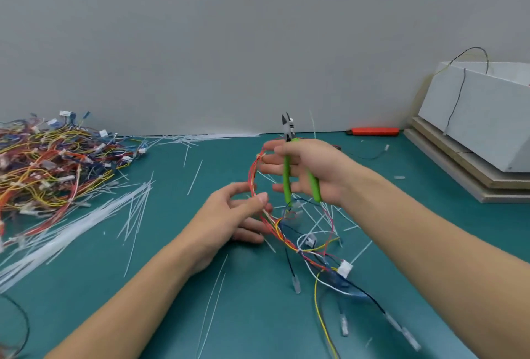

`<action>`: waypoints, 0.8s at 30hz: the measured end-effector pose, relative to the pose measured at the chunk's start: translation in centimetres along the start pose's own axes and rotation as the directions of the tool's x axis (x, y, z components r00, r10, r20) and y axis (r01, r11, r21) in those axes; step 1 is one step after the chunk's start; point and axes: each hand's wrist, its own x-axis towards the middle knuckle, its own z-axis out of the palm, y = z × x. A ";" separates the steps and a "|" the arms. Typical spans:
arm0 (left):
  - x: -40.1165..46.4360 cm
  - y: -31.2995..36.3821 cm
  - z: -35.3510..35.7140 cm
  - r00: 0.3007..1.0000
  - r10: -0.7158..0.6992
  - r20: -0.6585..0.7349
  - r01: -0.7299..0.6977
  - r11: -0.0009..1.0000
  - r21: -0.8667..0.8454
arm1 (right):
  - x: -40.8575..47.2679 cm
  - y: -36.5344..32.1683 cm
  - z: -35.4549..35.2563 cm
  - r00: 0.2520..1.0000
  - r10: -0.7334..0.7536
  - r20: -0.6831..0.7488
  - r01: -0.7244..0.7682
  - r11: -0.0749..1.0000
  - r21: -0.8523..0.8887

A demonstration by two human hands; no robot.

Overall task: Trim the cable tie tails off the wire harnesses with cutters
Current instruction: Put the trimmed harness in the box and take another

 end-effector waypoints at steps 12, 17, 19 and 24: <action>1.0 0.2 -2.4 0.952 -0.003 -0.306 -0.061 0.978 -0.200 | -4.5 3.7 -4.4 0.970 -0.184 0.156 0.241 0.753 -0.612; 1.2 -0.2 -3.3 0.953 -0.042 -0.299 -0.041 0.963 -0.266 | -4.6 6.6 -4.1 0.957 -0.242 0.163 0.279 0.597 -0.752; 1.4 -0.3 -3.4 0.951 -0.048 -0.304 -0.048 0.953 -0.298 | -4.9 6.7 -4.2 0.945 -0.286 0.162 0.304 0.578 -0.757; 1.6 -0.2 -3.7 0.933 -0.096 -0.346 -0.068 0.899 -0.434 | -6.6 7.2 -3.4 0.956 -0.145 0.254 0.292 0.479 -0.828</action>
